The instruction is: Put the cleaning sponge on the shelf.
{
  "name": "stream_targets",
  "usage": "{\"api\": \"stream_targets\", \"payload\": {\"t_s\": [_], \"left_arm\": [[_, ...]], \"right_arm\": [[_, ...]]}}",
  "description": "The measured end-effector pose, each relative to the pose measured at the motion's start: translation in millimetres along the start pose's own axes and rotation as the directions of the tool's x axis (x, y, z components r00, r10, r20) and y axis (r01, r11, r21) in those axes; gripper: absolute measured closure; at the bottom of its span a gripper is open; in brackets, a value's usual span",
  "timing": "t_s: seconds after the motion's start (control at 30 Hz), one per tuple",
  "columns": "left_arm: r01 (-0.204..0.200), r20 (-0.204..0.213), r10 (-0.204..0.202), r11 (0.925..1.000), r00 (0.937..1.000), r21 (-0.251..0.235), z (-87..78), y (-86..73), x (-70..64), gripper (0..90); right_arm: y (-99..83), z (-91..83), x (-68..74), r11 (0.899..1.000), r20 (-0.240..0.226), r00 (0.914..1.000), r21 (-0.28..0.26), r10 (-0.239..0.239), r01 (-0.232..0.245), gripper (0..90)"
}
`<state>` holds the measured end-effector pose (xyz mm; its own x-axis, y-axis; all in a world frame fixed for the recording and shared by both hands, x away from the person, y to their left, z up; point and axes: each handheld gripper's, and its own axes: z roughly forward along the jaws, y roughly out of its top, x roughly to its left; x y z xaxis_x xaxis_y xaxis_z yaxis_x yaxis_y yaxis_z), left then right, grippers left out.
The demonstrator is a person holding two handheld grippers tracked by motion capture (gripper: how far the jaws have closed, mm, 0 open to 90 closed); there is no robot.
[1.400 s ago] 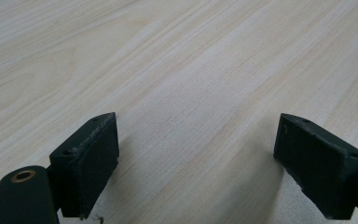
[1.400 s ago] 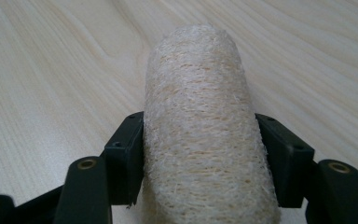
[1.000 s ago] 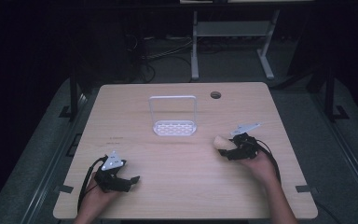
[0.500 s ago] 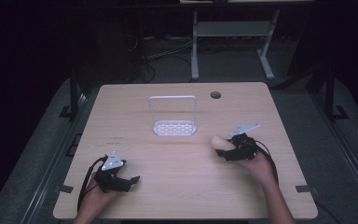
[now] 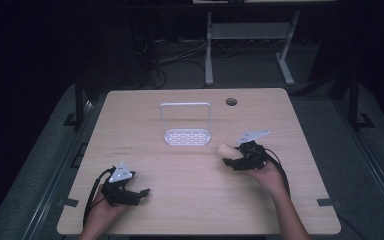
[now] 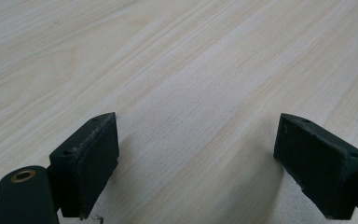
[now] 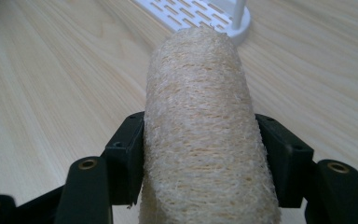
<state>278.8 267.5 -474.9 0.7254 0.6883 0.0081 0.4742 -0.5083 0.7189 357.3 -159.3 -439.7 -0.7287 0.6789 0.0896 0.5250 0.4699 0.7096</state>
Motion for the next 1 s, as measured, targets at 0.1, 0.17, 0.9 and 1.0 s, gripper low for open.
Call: {"api": "stream_targets", "payload": {"t_s": [0.1,0.17,0.9,1.0], "left_arm": [[-0.003,0.000,0.003,1.0000,1.0000,0.003,-0.2,0.0,0.2,13.4],[-0.003,0.001,0.003,1.0000,1.0000,0.003,-0.2,0.0,0.2,13.4],[0.004,0.002,-0.004,1.0000,1.0000,0.002,-0.1,0.0,-0.3,13.4],[0.002,0.001,-0.002,1.0000,1.0000,0.002,-0.2,0.1,-0.1,13.4]], "right_arm": [[6.4,4.0,3.9,1.000,-0.006,1.0000,-0.004,-0.007,0.007,39.1],[10.1,6.1,5.4,1.000,-0.009,0.9998,-0.002,-0.018,0.018,39.1],[47.5,30.1,14.0,0.999,-0.024,0.9987,-0.014,-0.045,0.045,39.1],[52.2,33.6,15.2,0.999,-0.025,0.9986,-0.018,-0.047,0.046,39.1]]}}
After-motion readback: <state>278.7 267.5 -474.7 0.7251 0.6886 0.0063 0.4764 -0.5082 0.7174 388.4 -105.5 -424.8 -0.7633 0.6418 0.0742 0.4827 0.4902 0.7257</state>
